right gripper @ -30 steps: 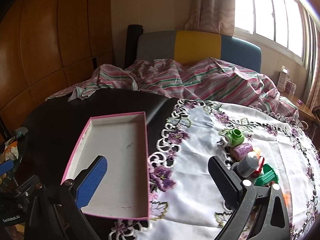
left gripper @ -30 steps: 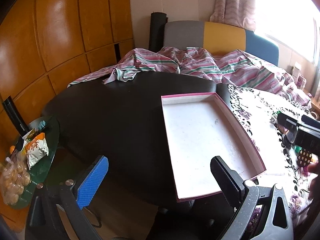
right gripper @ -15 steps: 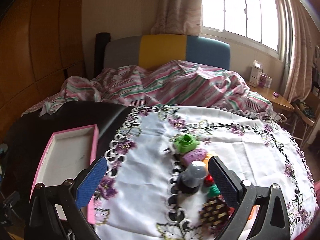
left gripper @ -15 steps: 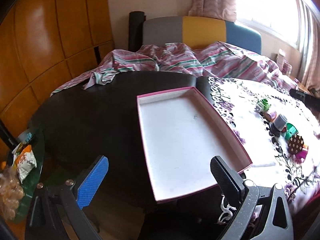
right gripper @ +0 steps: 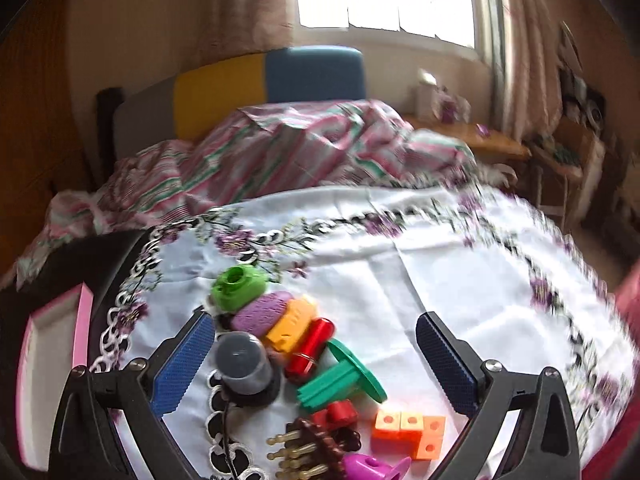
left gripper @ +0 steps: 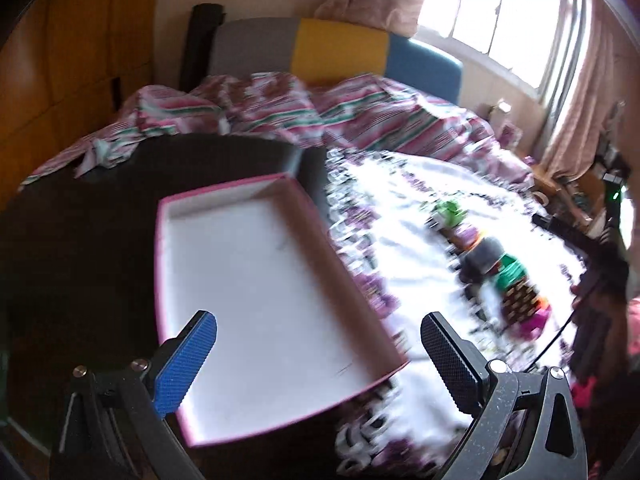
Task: Organize rigid objects
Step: 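Move the left tool over the row of toys toward the grey-lidded cylinder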
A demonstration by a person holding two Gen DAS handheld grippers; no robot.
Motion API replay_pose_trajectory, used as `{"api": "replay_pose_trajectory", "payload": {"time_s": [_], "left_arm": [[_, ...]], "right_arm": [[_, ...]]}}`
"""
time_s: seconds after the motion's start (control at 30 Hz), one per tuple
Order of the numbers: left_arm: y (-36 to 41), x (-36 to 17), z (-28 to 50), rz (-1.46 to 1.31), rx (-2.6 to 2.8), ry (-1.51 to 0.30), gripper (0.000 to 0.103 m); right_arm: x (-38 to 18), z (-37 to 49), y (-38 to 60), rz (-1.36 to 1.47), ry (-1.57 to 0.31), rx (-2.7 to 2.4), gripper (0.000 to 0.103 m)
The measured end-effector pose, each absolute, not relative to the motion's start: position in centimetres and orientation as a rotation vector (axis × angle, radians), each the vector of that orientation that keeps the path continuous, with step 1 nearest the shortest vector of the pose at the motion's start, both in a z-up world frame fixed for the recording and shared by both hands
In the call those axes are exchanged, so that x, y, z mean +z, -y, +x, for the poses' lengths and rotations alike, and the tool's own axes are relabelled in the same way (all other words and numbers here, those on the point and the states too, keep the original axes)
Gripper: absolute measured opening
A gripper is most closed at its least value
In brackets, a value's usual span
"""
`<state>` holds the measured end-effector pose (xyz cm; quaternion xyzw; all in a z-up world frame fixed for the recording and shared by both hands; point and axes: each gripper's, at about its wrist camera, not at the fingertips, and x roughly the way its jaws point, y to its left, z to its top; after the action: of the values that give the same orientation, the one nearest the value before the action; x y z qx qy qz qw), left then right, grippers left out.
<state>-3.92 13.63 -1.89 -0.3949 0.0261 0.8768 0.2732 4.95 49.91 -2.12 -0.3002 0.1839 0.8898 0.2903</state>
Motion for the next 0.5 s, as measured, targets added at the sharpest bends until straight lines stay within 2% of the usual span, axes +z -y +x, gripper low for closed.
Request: {"api": "replay_pose_trajectory", "payload": {"time_s": [0.23, 0.5], "left_arm": [[-21.1, -2.0, -6.1, -1.066, 2.164, -0.112, 0.103], [-30.8, -4.9, -6.0, -1.106, 2.015, -0.358, 0.103]], "right_arm": [[-2.1, 7.9, -53.1, -0.706, -0.725, 2.292, 0.102], [-2.5, 8.4, -54.4, -0.69, -0.841, 2.268, 0.102]]}}
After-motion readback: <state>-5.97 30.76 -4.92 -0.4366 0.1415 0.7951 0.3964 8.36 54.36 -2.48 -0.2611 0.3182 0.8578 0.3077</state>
